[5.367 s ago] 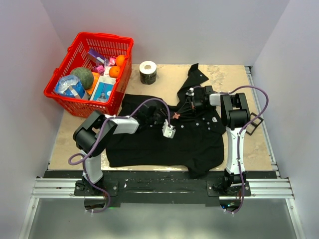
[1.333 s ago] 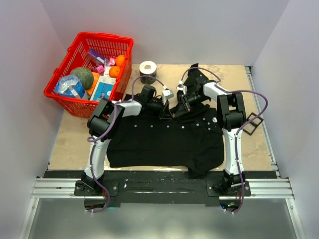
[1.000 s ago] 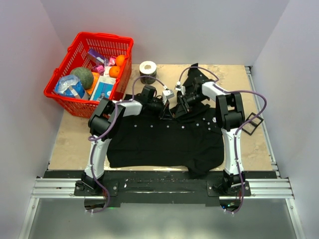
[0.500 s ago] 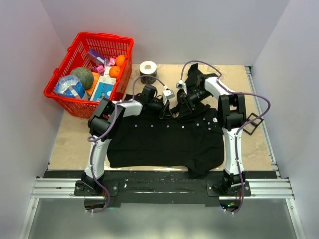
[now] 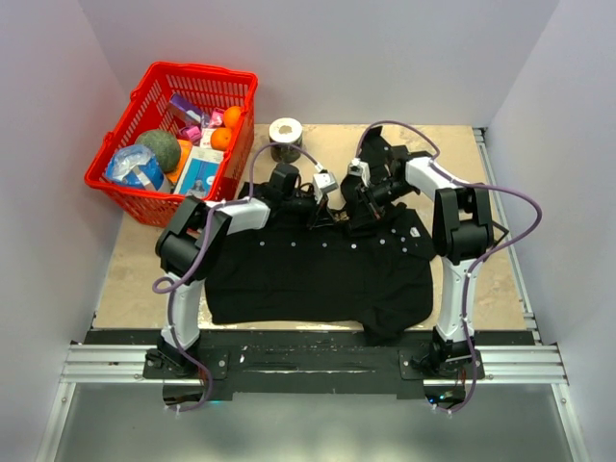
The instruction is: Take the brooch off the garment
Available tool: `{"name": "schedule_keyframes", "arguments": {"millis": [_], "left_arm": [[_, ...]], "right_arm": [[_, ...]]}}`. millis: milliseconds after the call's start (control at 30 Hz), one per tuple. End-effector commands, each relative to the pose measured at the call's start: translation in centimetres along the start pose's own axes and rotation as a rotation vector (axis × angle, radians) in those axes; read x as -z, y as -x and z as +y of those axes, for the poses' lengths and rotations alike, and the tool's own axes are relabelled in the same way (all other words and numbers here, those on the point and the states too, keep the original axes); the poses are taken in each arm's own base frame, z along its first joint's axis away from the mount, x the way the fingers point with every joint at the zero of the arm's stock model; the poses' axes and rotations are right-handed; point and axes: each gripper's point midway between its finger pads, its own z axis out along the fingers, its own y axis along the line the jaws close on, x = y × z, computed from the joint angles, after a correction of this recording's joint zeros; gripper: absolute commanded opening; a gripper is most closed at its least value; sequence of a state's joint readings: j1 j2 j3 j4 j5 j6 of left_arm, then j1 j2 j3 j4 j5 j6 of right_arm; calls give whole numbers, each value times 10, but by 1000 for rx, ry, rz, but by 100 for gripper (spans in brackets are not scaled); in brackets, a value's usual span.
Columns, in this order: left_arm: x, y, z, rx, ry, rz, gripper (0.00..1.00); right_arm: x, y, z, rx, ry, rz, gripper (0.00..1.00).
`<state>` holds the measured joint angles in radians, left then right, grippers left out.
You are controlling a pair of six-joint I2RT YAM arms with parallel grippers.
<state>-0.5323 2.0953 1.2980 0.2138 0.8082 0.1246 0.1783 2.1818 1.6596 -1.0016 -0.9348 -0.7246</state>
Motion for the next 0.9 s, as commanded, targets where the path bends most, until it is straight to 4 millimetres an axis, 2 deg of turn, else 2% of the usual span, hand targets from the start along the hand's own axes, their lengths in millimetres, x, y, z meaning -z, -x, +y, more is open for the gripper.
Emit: {"name": "schedule_keyframes", "arguments": {"millis": [0,133,233,433,567,633,667,700,733,767,867], "left_arm": [[10,50,-4,-218,97,-107,0],[10,58,-5,-275,183,-147,0],[5,60,2,-309,260,-160,0],[1,68,40,-291,435,-177,0],[-1,79,45,-299,427,-199,0],[2,85,45,-281,405,-202,0],[3,86,43,-267,386,-200,0],[9,87,44,-242,383,-188,0],[14,91,45,-236,379,-191,0],[21,92,45,-228,362,-189,0],[36,91,36,-211,301,-156,0]], "right_arm": [[6,25,6,16,-32,-65,10],[1,24,17,12,-14,-57,8],[-4,19,24,-15,20,-49,7],[-1,10,34,-30,32,-19,7],[4,8,35,-58,18,-10,7],[11,18,20,-77,-39,-57,6],[16,22,11,-150,-78,-81,6],[20,30,-3,-149,-107,-124,6],[34,40,-15,-158,-136,-164,6],[34,40,-28,-181,-162,-160,6],[49,62,-49,-119,-229,-184,6]]}}
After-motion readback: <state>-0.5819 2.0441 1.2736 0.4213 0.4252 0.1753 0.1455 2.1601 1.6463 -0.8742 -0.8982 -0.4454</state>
